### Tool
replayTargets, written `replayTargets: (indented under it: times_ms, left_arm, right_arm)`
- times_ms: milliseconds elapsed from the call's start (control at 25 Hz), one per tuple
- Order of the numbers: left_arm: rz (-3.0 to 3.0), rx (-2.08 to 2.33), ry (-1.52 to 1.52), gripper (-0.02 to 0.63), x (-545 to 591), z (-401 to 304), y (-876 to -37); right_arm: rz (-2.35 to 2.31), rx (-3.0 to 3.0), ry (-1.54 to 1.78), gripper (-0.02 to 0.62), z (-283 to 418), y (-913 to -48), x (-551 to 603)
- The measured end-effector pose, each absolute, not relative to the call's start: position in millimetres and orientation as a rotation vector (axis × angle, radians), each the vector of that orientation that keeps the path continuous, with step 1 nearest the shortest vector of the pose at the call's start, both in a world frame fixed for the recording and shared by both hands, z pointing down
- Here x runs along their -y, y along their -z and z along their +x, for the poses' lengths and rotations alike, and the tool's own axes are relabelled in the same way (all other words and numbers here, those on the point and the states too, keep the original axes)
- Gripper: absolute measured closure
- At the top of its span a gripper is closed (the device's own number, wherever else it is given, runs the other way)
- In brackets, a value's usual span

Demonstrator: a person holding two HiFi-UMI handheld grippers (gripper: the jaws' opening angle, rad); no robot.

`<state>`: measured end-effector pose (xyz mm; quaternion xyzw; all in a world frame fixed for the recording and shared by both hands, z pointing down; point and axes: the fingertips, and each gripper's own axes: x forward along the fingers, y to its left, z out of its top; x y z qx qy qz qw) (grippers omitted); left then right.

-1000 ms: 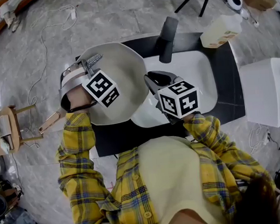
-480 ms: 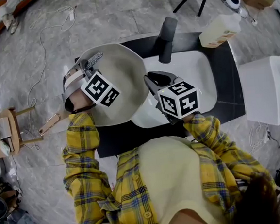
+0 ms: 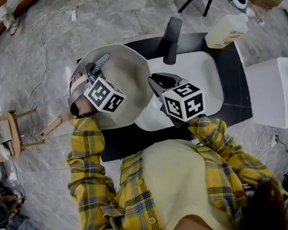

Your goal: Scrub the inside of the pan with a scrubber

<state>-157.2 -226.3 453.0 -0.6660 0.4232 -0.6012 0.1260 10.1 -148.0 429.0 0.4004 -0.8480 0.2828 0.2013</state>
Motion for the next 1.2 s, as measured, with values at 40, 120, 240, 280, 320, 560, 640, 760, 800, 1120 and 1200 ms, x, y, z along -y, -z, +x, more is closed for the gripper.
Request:
replayTargets:
  times_ms: [40, 120, 240, 280, 320, 560, 640, 760, 800, 1120, 1200]
  left_arm:
    - [-1.958, -1.235, 1.739, 0.518, 225.2, -154.8, -452.6]
    - [-2.001, -1.243, 1.713, 0.518, 223.1, -149.0, -451.0]
    - [-2.053, -1.251, 1.679, 0.518, 219.6, -142.1, -447.5]
    - [-2.074, -1.252, 1.668, 0.518, 217.9, -140.1, -446.7]
    - [-2.103, -1.255, 1.654, 0.518, 216.0, -137.9, -446.1]
    - [-2.299, -1.385, 1.549, 0.518, 209.0, -131.3, -443.7]
    - [-2.305, -1.439, 1.539, 0.518, 209.1, -135.3, -444.0]
    - [-2.295, -1.538, 1.532, 0.518, 209.5, -144.6, -445.2]
    - [-2.297, -1.57, 1.532, 0.518, 209.8, -147.3, -446.3]
    - [-2.311, -1.621, 1.541, 0.519, 213.2, -147.7, -458.0]
    - [-2.31, -1.599, 1.548, 0.52, 215.1, -144.2, -459.3]
  right_arm:
    - [1.119, 2.369, -0.791, 0.577, 10.0, -428.9, 148.1]
    - [1.118, 2.37, -0.791, 0.577, 9.7, -428.2, 148.2]
    - [1.118, 2.369, -0.789, 0.577, 9.0, -427.3, 147.8]
    - [1.118, 2.369, -0.789, 0.577, 8.7, -427.1, 147.7]
    - [1.119, 2.369, -0.789, 0.577, 8.6, -427.0, 147.6]
    - [1.12, 2.371, -0.788, 0.577, 9.1, -427.8, 147.8]
    - [1.12, 2.371, -0.788, 0.577, 9.2, -427.7, 147.9]
    - [1.121, 2.372, -0.788, 0.577, 9.3, -427.3, 148.0]
    - [1.122, 2.372, -0.787, 0.577, 9.6, -427.2, 148.0]
    - [1.121, 2.374, -0.789, 0.577, 9.4, -427.3, 147.7]
    - [1.119, 2.374, -0.79, 0.577, 9.1, -427.1, 147.9]
